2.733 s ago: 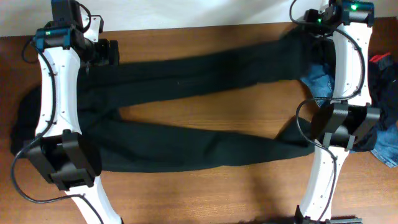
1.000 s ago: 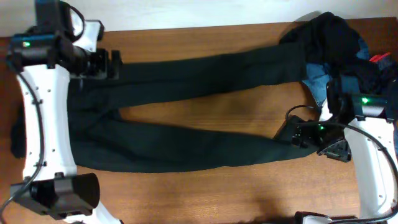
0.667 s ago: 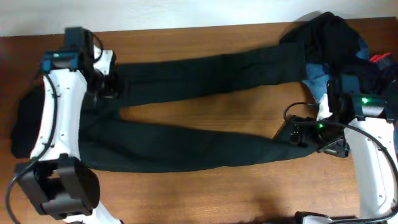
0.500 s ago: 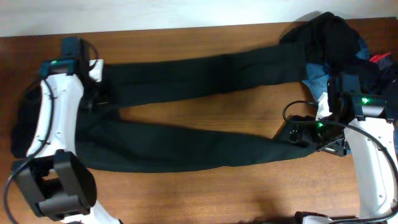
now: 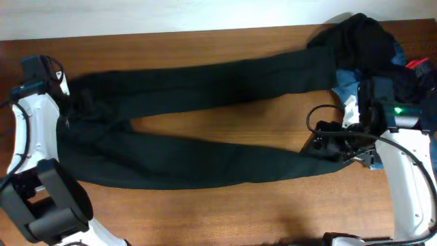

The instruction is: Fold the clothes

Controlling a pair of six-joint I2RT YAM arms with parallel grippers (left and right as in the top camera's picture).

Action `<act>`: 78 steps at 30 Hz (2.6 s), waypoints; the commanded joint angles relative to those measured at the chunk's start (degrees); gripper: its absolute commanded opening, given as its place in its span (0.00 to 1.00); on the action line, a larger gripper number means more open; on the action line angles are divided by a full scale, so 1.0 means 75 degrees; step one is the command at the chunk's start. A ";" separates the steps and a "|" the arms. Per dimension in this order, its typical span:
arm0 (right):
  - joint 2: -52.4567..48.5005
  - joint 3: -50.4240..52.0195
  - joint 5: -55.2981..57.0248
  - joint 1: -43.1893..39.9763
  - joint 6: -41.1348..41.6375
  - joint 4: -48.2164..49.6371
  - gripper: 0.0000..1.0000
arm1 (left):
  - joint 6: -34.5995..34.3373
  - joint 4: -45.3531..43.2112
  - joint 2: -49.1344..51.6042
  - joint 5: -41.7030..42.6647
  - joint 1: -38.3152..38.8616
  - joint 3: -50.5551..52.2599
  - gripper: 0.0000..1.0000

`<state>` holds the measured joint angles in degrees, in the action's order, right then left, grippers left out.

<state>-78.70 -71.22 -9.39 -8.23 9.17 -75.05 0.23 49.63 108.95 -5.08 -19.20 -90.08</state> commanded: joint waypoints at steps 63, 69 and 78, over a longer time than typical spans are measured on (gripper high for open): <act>-0.0274 0.0012 -0.0131 0.0851 -0.0189 0.0554 0.99 | -0.4433 -0.1364 0.0157 -0.0691 -0.0271 0.1988 0.39; -0.0274 0.0012 -0.0277 0.0851 -0.0189 0.0551 0.99 | -0.4427 -0.2232 0.0160 -0.0697 -0.0455 0.2378 0.08; -0.0274 0.0012 -0.0414 0.0851 -0.0187 0.0557 0.99 | -0.3625 -0.2996 0.0160 -0.0697 -0.0927 0.2378 0.01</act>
<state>-80.64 -71.22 -11.70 -2.20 8.36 -70.85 -30.46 28.51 110.98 -9.19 -23.59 -72.62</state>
